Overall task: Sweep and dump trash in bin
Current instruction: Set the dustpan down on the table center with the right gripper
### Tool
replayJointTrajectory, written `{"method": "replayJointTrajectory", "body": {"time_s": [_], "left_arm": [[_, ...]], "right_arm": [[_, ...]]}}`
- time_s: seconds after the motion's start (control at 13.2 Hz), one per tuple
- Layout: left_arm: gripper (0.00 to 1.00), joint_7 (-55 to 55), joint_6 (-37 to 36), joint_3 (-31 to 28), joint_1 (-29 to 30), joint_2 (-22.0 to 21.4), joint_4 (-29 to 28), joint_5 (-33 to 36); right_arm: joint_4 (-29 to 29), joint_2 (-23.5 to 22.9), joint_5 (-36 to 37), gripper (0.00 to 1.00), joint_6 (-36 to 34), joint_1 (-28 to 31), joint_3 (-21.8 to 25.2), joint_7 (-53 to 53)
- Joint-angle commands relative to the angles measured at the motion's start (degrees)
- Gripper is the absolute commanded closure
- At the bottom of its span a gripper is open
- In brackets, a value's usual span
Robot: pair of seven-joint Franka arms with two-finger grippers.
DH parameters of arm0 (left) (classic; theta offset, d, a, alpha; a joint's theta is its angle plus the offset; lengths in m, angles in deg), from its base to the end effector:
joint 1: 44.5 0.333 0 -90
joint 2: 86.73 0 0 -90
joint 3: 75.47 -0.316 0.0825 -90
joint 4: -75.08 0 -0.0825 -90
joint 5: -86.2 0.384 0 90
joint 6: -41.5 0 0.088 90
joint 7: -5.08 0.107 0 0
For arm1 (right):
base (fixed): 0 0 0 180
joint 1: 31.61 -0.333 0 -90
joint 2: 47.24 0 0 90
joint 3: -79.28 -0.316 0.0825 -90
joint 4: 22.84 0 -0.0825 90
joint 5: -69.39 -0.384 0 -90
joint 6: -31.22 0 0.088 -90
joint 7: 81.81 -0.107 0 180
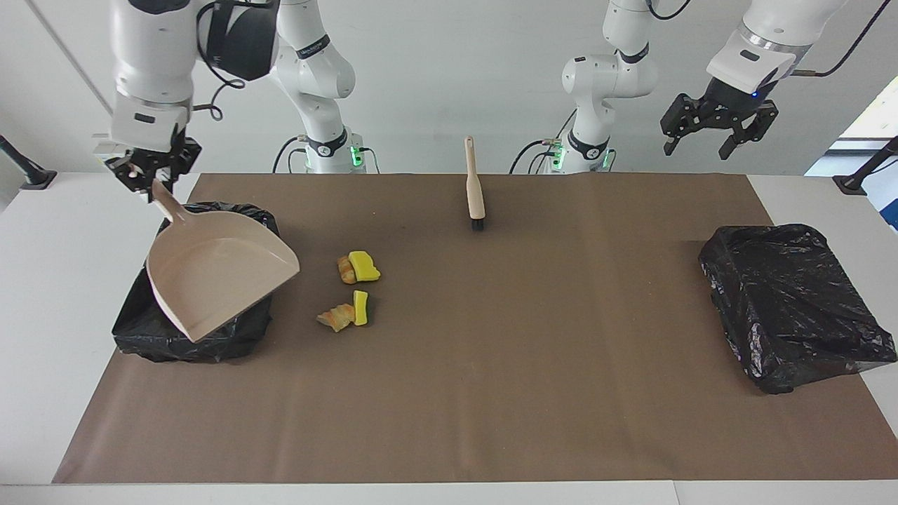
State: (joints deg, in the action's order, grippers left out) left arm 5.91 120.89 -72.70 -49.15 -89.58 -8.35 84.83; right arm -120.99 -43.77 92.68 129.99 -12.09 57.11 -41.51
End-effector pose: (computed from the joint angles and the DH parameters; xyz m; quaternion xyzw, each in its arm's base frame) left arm 0.5130 -0.0706 0.6881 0.9972 -0.0740 -0.0110 0.0100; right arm 0.5507 -0.0051 0.6097 0.8999 0.3800 -0.0376 0.2107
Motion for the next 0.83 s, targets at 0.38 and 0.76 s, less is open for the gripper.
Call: {"method": "replayJointTrajectory", "body": {"time_s": [0.38, 0.76], "left_arm": [[0.00, 0.31, -1.25, 0.13, 1.49, -0.93, -0.68, 1.63], [0.00, 0.22, -1.25, 0.13, 1.49, -1.10, -0.60, 2.16]], "right_arm": [[8.73, -19.16, -8.60, 1.00, 1.16, -20.81, -2.52, -62.02], [14.57, -30.79, -11.52, 1.00, 9.15, -32.86, -2.52, -85.00]]}}
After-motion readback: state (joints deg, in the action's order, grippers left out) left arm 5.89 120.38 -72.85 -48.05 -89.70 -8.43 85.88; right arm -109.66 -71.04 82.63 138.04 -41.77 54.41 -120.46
